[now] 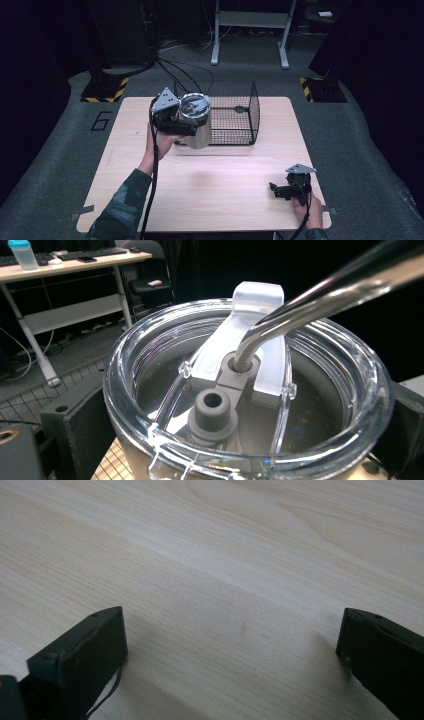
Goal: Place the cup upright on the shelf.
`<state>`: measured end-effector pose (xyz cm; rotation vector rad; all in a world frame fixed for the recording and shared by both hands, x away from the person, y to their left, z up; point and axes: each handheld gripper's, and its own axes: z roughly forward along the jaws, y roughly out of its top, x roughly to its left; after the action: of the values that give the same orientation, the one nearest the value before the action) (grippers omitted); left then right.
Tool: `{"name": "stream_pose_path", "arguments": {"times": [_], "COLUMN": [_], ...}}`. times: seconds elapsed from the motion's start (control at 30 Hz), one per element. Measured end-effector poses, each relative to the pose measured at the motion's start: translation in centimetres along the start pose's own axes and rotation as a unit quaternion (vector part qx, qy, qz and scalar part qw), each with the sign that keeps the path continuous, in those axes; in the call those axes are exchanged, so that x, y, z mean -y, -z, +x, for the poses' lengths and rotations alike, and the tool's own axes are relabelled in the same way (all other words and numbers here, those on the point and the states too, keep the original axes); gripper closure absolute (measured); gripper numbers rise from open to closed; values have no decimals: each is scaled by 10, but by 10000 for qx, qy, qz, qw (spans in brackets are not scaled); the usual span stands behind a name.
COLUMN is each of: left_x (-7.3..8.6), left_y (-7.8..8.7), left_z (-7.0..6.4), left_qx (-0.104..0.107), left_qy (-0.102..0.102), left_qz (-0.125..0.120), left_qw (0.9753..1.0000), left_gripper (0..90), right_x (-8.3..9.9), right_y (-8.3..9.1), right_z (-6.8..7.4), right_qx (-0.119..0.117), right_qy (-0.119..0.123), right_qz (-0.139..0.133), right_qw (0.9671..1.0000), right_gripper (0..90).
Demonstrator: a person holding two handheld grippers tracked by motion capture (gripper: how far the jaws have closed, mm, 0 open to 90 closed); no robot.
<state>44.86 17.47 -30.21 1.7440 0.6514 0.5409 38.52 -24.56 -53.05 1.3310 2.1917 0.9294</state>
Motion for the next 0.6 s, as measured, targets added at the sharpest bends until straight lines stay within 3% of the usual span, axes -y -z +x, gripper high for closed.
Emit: {"name": "stream_pose_path", "arguments": {"times": [0.6], "left_x": [-25], "left_y": [-35], "left_z": [18], "left_qx": [-228], "left_qy": [-14], "left_qz": [-18], "left_qw": [9997], "left_gripper": [39], "right_x": [0], "right_y": [0], "right_z": [0], "right_qx": [4], "right_qy": [15], "right_qz": [1], "right_qw": [10000], "right_gripper": [0]}}
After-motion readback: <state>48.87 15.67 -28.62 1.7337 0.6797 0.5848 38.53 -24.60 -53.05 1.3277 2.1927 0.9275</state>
